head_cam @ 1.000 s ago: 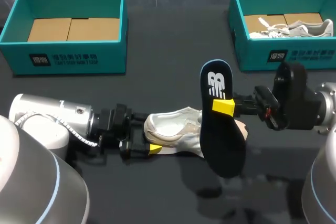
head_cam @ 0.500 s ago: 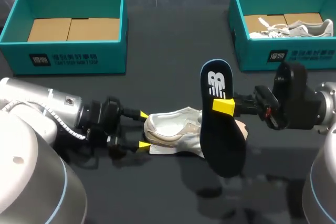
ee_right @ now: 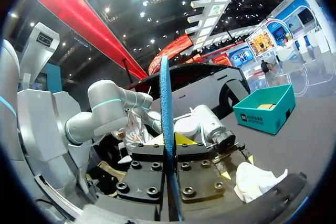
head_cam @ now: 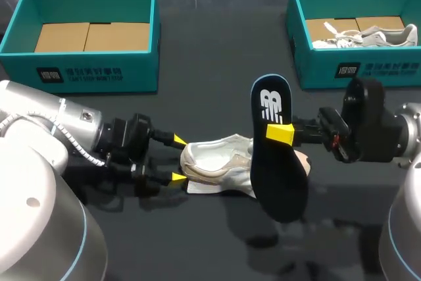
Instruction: Take the shoe out of the shoebox, open the shoe tongue, remove and reinsert the insole, then place the shoe into the shoebox
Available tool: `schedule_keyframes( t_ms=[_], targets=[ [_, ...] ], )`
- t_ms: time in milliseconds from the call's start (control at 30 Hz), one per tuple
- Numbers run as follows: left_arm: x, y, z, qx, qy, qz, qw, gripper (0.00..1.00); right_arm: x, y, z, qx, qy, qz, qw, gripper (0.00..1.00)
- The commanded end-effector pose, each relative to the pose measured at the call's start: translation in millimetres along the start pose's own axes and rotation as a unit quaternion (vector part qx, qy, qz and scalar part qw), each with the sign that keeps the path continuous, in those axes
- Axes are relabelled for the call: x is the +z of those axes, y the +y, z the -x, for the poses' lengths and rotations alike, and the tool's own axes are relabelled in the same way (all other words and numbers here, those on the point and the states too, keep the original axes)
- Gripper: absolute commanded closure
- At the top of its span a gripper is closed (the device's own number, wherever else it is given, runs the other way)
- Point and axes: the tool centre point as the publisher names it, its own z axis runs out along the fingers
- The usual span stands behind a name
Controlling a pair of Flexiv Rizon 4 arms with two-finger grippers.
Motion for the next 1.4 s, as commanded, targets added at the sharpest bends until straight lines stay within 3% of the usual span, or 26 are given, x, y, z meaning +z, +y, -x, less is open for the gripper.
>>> schedule_keyframes(
  t_ms=[33, 200, 533, 900, 1400],
  targets=[
    [1, 0, 0.1, 0.0, 0.0, 0.001, 1.0, 0.0, 1, -1.7, -2.5, 0.0, -0.003, 0.001, 1.0, 1.0],
    [2, -4, -3.8, 0.04, 0.01, 0.081, 0.996, 0.0, 1, -1.7, -2.5, 0.0, -0.003, 0.001, 1.0, 1.0],
    [-1, -16, -3.9, 0.054, -0.01, 0.197, 0.979, 0.0, 1, -1.7, -2.5, 0.0, -0.003, 0.001, 1.0, 1.0],
    [0, -30, 7.3, 0.039, -0.009, 0.311, 0.949, 0.0, 1, -1.7, -2.5, 0.0, -0.003, 0.001, 1.0, 1.0],
    [11, -40, -1.8, 0.084, 0.001, 0.431, 0.898, 0.0, 1, -1.7, -2.5, 0.0, -0.003, 0.001, 1.0, 1.0]
  ],
)
